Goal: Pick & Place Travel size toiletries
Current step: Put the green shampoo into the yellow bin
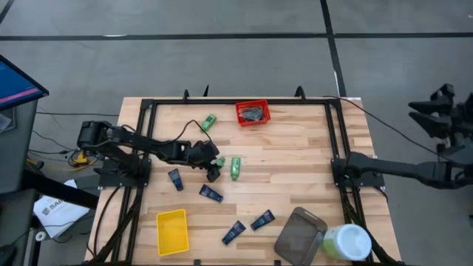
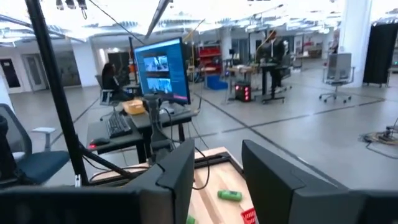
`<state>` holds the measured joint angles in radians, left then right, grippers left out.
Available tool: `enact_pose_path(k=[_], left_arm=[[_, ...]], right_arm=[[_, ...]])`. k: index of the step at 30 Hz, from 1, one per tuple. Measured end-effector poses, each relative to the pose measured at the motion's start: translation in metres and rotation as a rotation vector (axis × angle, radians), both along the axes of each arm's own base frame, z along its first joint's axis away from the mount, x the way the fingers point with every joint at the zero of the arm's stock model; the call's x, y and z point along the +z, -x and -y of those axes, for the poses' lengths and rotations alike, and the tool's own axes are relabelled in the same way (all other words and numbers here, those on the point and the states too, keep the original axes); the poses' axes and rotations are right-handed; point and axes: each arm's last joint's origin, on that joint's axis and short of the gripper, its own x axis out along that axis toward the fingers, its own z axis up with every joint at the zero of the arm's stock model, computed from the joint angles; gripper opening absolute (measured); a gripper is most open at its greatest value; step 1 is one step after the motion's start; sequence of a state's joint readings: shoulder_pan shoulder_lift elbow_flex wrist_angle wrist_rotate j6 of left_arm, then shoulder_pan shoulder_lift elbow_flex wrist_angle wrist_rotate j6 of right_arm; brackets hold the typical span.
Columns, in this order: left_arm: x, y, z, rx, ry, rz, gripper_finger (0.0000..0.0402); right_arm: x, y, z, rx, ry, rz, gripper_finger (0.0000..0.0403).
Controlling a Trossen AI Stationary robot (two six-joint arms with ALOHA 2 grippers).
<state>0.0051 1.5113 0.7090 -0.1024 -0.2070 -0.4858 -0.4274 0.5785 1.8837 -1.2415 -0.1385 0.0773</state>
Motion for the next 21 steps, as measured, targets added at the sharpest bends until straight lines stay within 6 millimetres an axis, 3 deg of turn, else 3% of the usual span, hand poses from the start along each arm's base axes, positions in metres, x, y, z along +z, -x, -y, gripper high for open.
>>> enact_pose_path(k=[5, 11, 21], left_arm=[[-0.012, -0.003, -0.001, 0.045, -0.019, -0.034, 0.0263], [-0.023, -0.005, 0.000, 0.059, -0.045, -0.067, 0.0270], [-0.045, -0.008, 0.007, 0.109, -0.067, -0.127, 0.0258]], right_arm=[[-0.018, 0.017, -0.011, -0.038, -0.001, 0.041, 0.0127], [-0.032, 0.025, -0.016, -0.043, -0.022, 0.073, 0.0127], [-0.029, 0.020, -0.013, -0.041, -0.012, 0.111, 0.0127]])
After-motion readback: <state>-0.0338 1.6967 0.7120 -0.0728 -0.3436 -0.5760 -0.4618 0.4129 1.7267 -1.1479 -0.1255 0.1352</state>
